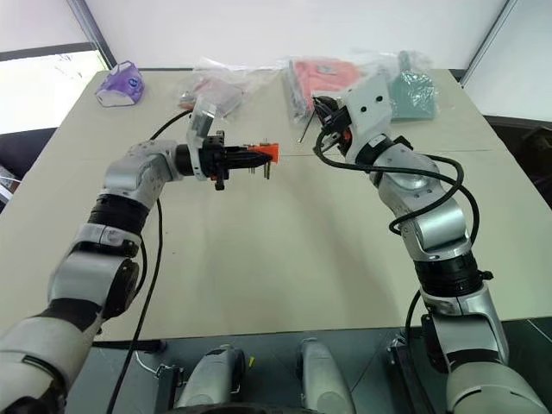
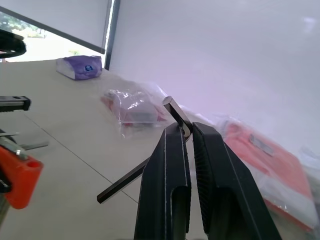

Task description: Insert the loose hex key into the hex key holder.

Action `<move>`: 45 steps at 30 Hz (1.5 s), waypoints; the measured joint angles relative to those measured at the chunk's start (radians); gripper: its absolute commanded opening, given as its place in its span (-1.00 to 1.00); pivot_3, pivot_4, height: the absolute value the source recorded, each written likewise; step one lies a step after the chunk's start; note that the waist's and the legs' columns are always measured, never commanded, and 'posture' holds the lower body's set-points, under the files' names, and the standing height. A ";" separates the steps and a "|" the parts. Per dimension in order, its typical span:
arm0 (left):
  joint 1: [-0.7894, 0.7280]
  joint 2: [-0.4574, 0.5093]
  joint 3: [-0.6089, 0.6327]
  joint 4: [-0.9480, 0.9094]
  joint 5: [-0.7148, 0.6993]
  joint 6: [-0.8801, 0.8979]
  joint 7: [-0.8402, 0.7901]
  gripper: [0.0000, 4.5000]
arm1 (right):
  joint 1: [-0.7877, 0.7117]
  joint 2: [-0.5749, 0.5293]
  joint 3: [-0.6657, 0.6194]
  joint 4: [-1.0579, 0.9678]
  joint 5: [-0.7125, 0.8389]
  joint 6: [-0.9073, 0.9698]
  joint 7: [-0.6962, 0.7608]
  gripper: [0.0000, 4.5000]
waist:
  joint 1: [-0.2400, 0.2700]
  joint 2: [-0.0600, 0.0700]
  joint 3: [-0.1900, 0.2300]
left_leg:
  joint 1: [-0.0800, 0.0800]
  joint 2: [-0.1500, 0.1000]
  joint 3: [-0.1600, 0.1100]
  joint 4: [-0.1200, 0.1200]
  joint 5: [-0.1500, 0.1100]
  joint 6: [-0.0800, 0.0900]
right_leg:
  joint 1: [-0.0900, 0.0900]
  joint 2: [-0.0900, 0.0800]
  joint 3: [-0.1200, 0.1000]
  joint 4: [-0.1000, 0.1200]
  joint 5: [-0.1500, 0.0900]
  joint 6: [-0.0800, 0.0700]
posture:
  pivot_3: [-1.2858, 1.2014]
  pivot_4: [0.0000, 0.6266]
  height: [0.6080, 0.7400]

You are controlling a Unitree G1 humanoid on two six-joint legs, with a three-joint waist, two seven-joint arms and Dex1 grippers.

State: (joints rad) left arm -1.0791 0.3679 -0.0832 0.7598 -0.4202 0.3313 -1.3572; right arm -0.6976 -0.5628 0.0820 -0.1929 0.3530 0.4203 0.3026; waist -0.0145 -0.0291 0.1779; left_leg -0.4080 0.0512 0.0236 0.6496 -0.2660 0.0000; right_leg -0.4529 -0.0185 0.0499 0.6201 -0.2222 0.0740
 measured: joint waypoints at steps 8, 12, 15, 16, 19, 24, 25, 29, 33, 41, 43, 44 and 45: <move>-0.027 -0.029 0.000 0.126 0.068 -0.104 -0.045 -1.00 | 0.000 0.051 -0.016 -0.029 -0.036 -0.004 0.019 -0.88 | 0.000 0.000 0.000 | -0.001 0.000 0.000 0.002 0.000 0.000 | -0.007 0.001 0.000 0.012 0.000 -0.001 | 0.03 -0.52 1.00; -0.043 -0.046 0.020 0.150 0.082 -0.128 -0.046 -1.00 | 0.000 0.071 -0.019 -0.052 -0.038 -0.003 0.028 -0.88 | -0.002 0.000 0.000 | -0.001 0.000 0.000 0.004 0.000 0.000 | -0.007 0.001 0.001 0.012 0.000 0.000 | 0.03 -0.52 1.00; -0.049 -0.054 0.029 0.161 0.087 -0.146 -0.045 -1.00 | 0.000 0.077 -0.019 -0.061 -0.047 0.003 0.033 -0.88 | -0.001 0.000 0.000 | -0.001 0.000 0.000 0.004 0.000 0.000 | -0.007 0.001 0.001 0.012 0.000 0.000 | 0.03 -0.52 1.00; -0.049 -0.056 0.031 0.162 0.090 -0.150 -0.044 -1.00 | 0.000 0.080 -0.019 -0.062 -0.049 0.006 0.035 -0.88 | -0.001 0.000 0.000 | -0.001 0.000 0.000 0.004 0.000 0.000 | -0.007 0.001 0.001 0.012 0.000 0.000 | 0.03 -0.52 1.00; -0.051 -0.062 0.041 0.163 0.094 -0.160 -0.040 -1.00 | 0.000 0.091 -0.019 -0.062 -0.057 0.010 0.038 -0.88 | -0.001 0.000 0.000 | -0.001 0.000 0.000 0.004 0.000 0.000 | -0.007 0.001 0.001 0.012 0.000 0.000 | 0.03 -0.52 1.00; -0.069 -0.068 0.066 0.164 0.094 -0.162 -0.035 -1.00 | 0.005 0.103 -0.019 -0.062 -0.077 0.010 0.039 -0.88 | -0.001 0.000 0.000 | -0.001 0.000 0.000 0.004 0.000 0.000 | -0.007 0.001 0.001 0.012 0.000 0.000 | 0.03 -0.52 1.00; -0.072 -0.069 0.070 0.164 0.093 -0.162 -0.035 -1.00 | 0.006 0.104 -0.019 -0.062 -0.079 0.010 0.039 -0.88 | -0.001 0.000 0.000 | -0.001 0.000 0.000 0.004 0.000 0.000 | -0.007 0.001 0.001 0.012 0.000 0.000 | 0.03 -0.52 1.00; -0.072 -0.078 0.075 0.164 0.093 -0.161 -0.036 -1.00 | 0.010 0.111 -0.019 -0.062 -0.096 0.009 0.043 -0.88 | -0.002 0.000 0.000 | -0.001 0.000 0.000 0.004 0.000 0.000 | -0.007 0.001 0.001 0.013 0.000 0.000 | 0.03 -0.52 1.00; -0.072 -0.077 0.077 0.164 0.094 -0.162 -0.036 -1.00 | 0.010 0.113 -0.020 -0.062 -0.101 0.009 0.049 -0.88 | -0.002 0.000 0.000 | -0.001 0.000 0.000 0.004 0.000 0.000 | -0.007 0.001 0.001 0.013 0.000 0.000 | 0.03 -0.52 1.00; -0.062 -0.074 0.073 0.151 0.108 -0.161 -0.059 -1.00 | 0.010 0.120 -0.021 -0.062 -0.114 0.009 0.056 -0.88 | -0.002 0.000 0.000 | -0.001 0.000 0.000 0.005 0.000 0.000 | -0.007 0.001 0.001 0.014 0.000 0.000 | 0.03 -0.52 1.00; -0.046 -0.074 0.066 0.143 0.117 -0.161 -0.067 -1.00 | 0.010 0.121 -0.027 -0.062 -0.116 0.009 0.057 -0.88 | -0.002 0.000 0.000 | -0.001 0.000 0.000 0.005 0.000 0.000 | -0.007 0.001 0.001 0.014 0.000 0.000 | 0.03 -0.52 1.00; -0.038 -0.074 0.066 0.140 0.118 -0.161 -0.070 -1.00 | 0.010 0.121 -0.029 -0.062 -0.117 0.009 0.057 -0.88 | -0.002 0.000 0.000 | -0.001 0.000 0.000 0.006 0.000 0.000 | -0.007 0.001 0.001 0.014 0.000 0.000 | 0.03 -0.52 1.00; -0.032 -0.074 0.065 0.138 0.121 -0.161 -0.071 -1.00 | 0.010 0.121 -0.032 -0.062 -0.118 0.009 0.058 -0.88 | -0.002 0.000 0.000 | -0.001 0.000 0.000 0.006 0.000 0.000 | -0.007 0.001 0.001 0.014 0.000 0.000 | 0.03 -0.52 1.00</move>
State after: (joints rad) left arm -1.1107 0.2941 -0.0179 0.8982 -0.2997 0.1701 -1.4284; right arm -0.6876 -0.4421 0.0500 -0.2546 0.2355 0.4289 0.3602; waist -0.0165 -0.0288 0.1778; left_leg -0.4091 0.0513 0.0232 0.6559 -0.2660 0.0003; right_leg -0.4597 -0.0173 0.0508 0.6343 -0.2221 0.0737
